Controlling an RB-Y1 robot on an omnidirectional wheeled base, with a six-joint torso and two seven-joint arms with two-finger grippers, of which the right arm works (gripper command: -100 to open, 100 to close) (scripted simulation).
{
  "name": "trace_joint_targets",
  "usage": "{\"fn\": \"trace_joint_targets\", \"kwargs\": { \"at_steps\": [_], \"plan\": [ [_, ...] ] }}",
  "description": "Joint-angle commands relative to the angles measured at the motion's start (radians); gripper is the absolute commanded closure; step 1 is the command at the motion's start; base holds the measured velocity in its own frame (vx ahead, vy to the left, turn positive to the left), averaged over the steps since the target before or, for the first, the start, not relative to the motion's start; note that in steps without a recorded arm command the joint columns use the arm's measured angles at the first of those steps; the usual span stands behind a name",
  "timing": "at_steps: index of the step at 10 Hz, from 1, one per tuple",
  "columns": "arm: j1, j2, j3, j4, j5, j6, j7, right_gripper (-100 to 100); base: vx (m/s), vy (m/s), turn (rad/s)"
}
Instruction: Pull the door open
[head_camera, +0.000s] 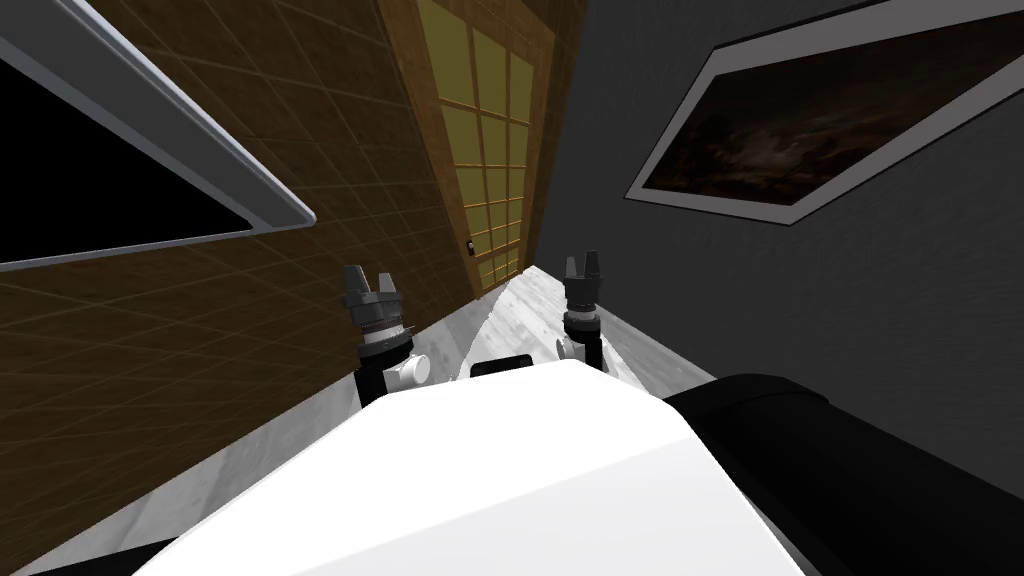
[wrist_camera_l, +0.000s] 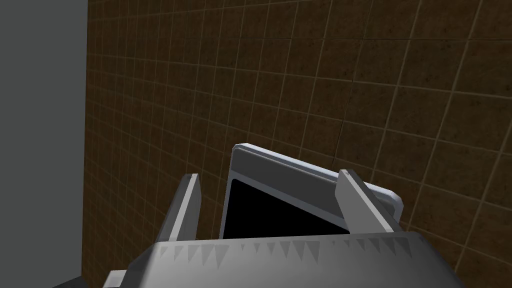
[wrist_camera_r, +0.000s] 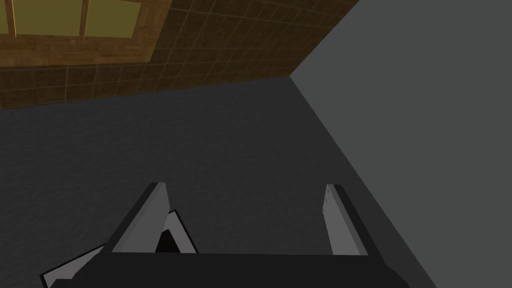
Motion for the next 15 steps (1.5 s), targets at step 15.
{"fn": "trace_joint_targets", "kwargs": {
  "at_steps": [15],
  "plan": [
    [-0.117,-0.045,0.079,0.29,0.095,-0.08,0.183,-100,0.131,0.047,-0.059]
  ]
}}
